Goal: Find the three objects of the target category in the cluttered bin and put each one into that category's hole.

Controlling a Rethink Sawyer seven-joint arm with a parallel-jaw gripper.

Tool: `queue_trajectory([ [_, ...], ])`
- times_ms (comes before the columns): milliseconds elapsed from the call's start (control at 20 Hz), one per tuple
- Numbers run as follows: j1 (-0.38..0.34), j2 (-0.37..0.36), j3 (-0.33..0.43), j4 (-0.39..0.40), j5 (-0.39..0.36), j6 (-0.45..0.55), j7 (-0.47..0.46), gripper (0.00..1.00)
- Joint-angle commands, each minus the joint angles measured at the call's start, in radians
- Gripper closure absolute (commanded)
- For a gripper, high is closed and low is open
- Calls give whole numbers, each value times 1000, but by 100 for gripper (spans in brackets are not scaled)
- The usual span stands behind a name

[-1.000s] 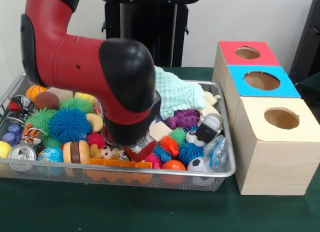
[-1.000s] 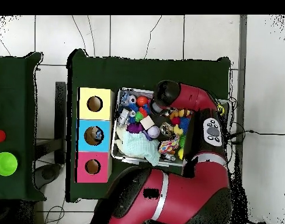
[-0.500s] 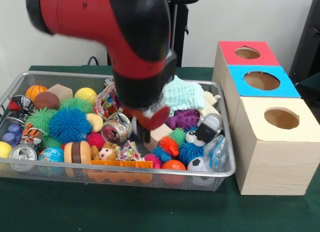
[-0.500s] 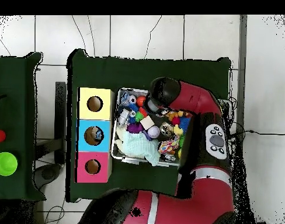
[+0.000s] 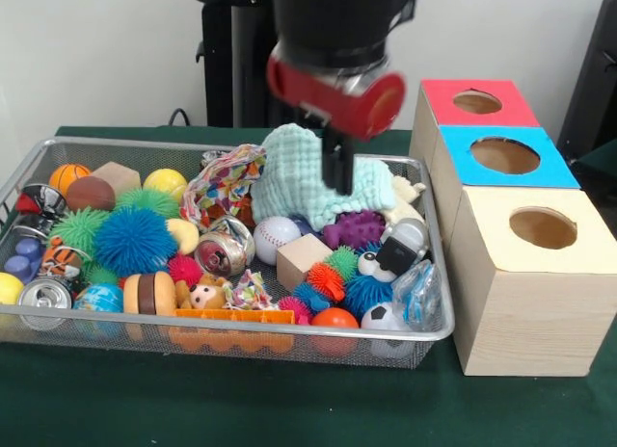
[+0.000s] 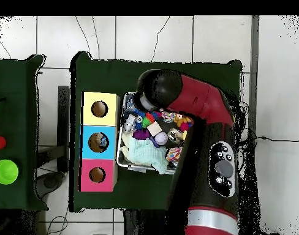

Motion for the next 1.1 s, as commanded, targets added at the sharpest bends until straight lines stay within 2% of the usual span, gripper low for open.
queue_trajectory([
  [50,69,-23,-11,182,120,-29,390,100],
  [350,121,60,-51,125,130,-128,404,100],
  [450,131,79,-66,99,96,-163,364,100],
  [550,121,92,-47,91,76,-210,299,100],
  [850,124,134,-61,43,35,-262,229,100],
  [1100,103,144,-48,9,2,-240,157,100],
])
